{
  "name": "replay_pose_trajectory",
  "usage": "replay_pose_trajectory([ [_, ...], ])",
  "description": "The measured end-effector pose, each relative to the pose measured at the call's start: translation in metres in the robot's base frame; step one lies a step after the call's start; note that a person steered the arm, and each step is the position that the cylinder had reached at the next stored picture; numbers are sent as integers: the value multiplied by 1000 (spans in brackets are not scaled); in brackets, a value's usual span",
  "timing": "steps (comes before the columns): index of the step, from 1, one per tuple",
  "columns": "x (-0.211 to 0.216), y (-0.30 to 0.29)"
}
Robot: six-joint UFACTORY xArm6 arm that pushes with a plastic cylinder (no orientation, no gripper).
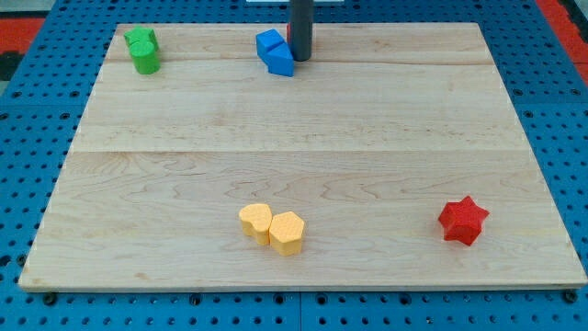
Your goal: Push the triangle into the red circle
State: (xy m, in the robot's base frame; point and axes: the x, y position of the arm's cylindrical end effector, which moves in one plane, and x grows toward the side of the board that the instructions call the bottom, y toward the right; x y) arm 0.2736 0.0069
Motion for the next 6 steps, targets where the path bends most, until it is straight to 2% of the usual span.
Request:
replay_pose_trajectory([
  [1,67,59],
  [2,66,-9],
  [3,25,-50],
  [4,3,-20],
  [5,40,-104],
  [6,41,-237],
])
